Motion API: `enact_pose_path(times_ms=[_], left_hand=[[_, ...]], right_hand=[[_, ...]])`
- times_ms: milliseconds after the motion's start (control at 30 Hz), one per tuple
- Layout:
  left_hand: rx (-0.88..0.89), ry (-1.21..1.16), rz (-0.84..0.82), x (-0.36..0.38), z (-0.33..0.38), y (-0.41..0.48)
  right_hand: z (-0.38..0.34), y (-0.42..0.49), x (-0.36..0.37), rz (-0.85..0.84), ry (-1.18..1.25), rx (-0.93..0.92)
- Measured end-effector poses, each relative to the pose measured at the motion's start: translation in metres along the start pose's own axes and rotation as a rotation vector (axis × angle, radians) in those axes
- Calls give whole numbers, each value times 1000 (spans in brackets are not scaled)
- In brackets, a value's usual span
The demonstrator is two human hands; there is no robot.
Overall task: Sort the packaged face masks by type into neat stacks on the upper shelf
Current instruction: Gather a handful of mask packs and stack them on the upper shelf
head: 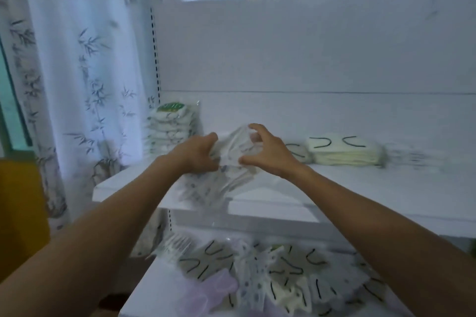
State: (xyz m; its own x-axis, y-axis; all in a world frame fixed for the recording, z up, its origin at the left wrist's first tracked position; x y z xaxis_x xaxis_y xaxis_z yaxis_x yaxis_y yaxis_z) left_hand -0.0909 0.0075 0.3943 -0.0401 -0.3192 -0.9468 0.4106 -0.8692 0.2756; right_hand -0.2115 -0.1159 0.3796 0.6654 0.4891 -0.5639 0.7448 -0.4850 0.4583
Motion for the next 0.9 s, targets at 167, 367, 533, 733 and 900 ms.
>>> enact_pose_path(times_ms=[167,367,533,733,900], left_hand=[[100,197,-20,7,27,47],[160,215,401,6,26,84],[-68,-767,439,57,-10,89],[-151,-949,152,131,-5,92],[-183,-1037,163,136,-6,101]], right_hand=[[47,20,-25,71,126,192],[81,34,-47,269,230,244],[123,37,-55,341,365,367],[155,17,-18,174,429,450],[155,15,-21,354,525,427]])
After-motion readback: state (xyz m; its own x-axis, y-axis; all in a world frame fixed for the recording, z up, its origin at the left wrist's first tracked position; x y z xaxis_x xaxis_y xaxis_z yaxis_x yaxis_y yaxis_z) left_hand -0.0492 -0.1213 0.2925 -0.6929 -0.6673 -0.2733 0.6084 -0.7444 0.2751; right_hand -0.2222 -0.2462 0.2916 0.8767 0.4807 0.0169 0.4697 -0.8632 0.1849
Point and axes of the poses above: each hand's wrist, its own y-axis towards the middle knuckle, its own x-axis out of the palm, z = x × y, the point moved 4 cm from there along y, towards the middle knuckle, and after that the axes turned 4 degrees about y, right-handed, at the moved point
